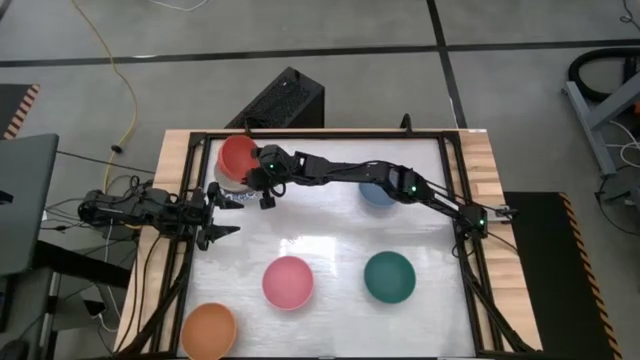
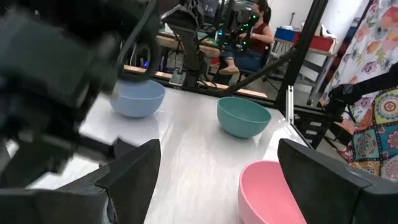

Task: Nest bowls inside each other
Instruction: Stack the red bowl on top of the white bowl, then stack the blue bowl on top of the red bowl

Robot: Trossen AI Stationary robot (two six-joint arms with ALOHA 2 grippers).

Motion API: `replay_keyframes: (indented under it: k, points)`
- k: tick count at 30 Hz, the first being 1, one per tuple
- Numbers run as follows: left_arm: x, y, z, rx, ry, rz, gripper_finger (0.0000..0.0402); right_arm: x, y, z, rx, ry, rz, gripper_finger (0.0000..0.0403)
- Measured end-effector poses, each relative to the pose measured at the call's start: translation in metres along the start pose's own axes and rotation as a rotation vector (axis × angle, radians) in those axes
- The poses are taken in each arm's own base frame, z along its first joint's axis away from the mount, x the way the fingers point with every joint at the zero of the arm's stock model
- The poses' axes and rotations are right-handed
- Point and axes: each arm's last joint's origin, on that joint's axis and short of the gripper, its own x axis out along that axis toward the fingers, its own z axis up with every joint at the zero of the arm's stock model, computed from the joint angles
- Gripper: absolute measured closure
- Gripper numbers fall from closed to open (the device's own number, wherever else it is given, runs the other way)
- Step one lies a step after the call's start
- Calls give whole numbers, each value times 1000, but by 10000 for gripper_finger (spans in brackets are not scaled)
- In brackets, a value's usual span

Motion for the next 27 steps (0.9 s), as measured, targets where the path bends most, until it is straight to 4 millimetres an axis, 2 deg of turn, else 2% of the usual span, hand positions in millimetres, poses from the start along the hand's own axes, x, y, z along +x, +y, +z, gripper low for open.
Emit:
replay_keyframes:
  k: [9,21,24,27]
  points:
    - [0,0,0,-2,0,-1,88,4,3,-5,32,9,4,351]
    - [0,0,0,-8,1,-1,88,3,4,0,56,-9,-4,233]
    - [0,0,0,-8,1,0,88,0,4,10,50,-22,-15,214]
    - [0,0,0,-8,2,0,88,-14,2,26,31,11,-52,208]
